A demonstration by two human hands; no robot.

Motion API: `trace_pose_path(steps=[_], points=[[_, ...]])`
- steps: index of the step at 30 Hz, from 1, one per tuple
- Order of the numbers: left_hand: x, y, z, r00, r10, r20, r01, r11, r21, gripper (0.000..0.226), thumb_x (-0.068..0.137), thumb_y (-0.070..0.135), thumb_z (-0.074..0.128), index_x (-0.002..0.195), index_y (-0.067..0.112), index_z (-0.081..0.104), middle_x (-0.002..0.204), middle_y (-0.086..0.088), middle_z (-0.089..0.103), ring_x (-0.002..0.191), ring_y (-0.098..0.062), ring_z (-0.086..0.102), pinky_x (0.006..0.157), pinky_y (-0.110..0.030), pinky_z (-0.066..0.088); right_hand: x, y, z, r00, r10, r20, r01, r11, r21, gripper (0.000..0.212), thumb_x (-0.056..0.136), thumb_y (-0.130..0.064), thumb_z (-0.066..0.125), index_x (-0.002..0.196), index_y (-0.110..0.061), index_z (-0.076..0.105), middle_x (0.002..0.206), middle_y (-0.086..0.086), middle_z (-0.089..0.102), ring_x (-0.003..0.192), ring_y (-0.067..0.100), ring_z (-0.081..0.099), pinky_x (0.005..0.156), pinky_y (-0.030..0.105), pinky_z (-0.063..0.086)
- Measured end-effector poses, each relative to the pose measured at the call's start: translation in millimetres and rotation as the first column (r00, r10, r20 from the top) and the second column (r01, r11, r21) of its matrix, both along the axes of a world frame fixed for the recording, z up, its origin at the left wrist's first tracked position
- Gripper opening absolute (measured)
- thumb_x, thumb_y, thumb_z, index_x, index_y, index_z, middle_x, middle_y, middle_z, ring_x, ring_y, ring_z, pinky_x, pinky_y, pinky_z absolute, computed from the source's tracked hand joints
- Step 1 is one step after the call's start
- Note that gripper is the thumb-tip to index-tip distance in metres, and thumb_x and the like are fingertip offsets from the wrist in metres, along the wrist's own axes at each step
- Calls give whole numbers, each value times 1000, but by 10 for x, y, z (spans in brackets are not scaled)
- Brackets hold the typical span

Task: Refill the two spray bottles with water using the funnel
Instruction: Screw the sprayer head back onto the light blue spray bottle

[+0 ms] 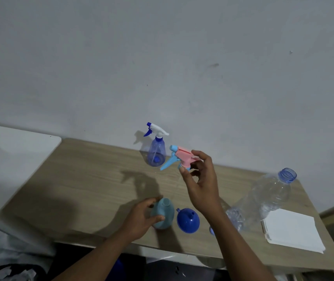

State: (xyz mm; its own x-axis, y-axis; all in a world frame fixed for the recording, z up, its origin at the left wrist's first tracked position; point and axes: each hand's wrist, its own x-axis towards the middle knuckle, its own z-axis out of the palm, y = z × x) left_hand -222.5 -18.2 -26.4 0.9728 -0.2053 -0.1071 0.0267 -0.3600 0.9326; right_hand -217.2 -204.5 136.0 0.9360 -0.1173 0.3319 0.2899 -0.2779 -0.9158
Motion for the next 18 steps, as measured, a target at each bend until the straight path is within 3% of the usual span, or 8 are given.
trace_pose_path(steps=[2,9,12,15,18], points=[[-3,6,14,1000,-16,0,16,1000,11,62,71,20,88,115,51,57,113,39,62,107,7,59,86,-4,43,-22,54,-103,1000,-14,1,14,1000,3,44,90,-11,72,124,-30,51,111,-7,67,94,17,63,81,34,53],[-25,-10,23,1000,-3,20,3,1000,4,63,71,24,87,119,50,57,122,23,64,111,1,59,89,-7,44,-179,153,-592,998,-6,-56,2,997,-74,44,87,-8,74,121,-27,54,113,-14,64,97,15,64,82,23,50],[-32,-26,1,1000,-10,18,10,1000,-6,66,73,21,86,128,42,57,127,24,61,115,6,56,95,-14,46,-223,187,-738,996,18,-88,-29,992,-124,44,84,-7,75,120,-24,56,114,-18,63,100,13,64,82,21,48],[-53,-41,-3,1000,-18,14,18,1000,-13,67,77,20,83,129,46,52,128,28,57,117,11,53,95,-10,46,-252,192,-826,992,19,-125,-37,989,-145,43,84,-7,75,118,-26,56,114,-23,62,100,10,63,81,18,47],[-60,-20,-37,999,-39,-3,39,999,-7,64,79,23,81,134,40,53,128,21,60,119,5,55,99,-21,51,-301,181,-899,990,26,-141,-48,987,-153,43,85,-8,74,118,-27,55,113,-20,63,99,12,64,80,19,48]])
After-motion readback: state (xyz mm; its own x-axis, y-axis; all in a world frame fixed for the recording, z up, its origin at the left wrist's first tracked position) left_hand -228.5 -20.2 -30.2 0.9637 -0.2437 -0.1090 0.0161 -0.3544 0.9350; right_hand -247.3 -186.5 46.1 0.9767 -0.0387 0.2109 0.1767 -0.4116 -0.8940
